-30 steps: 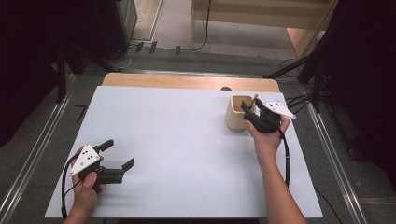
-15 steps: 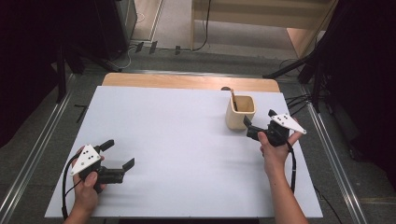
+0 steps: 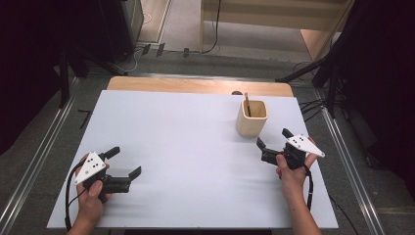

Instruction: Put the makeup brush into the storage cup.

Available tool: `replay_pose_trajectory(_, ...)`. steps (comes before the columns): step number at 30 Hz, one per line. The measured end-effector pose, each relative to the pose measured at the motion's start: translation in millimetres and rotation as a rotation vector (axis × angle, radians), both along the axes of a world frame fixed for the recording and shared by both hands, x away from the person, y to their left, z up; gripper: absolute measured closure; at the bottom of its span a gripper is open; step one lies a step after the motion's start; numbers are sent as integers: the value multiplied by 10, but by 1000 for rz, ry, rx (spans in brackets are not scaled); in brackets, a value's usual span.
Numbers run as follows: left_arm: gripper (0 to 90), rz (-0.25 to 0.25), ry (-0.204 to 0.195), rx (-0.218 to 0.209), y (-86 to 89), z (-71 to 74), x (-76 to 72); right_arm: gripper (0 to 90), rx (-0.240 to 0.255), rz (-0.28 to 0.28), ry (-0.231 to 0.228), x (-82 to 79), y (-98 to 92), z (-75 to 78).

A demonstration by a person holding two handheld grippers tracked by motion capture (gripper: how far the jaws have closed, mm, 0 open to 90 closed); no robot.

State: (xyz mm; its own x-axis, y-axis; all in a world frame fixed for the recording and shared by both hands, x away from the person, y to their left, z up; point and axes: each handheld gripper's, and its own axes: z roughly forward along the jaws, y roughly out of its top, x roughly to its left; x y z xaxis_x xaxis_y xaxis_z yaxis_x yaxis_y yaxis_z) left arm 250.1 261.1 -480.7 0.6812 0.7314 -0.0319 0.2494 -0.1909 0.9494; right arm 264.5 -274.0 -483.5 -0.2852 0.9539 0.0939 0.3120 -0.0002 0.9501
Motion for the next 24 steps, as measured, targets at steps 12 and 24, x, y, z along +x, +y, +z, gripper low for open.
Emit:
replay_pose_trajectory(12, 0, 3, -10, -4, 22, 17, -10, 0, -4, 15, 12, -213, -78, -50)
replay_pose_trajectory(24, 0, 5, -14, -1, 27, 29, -18, 0, -25, 13, 23, -405, -211, -92)
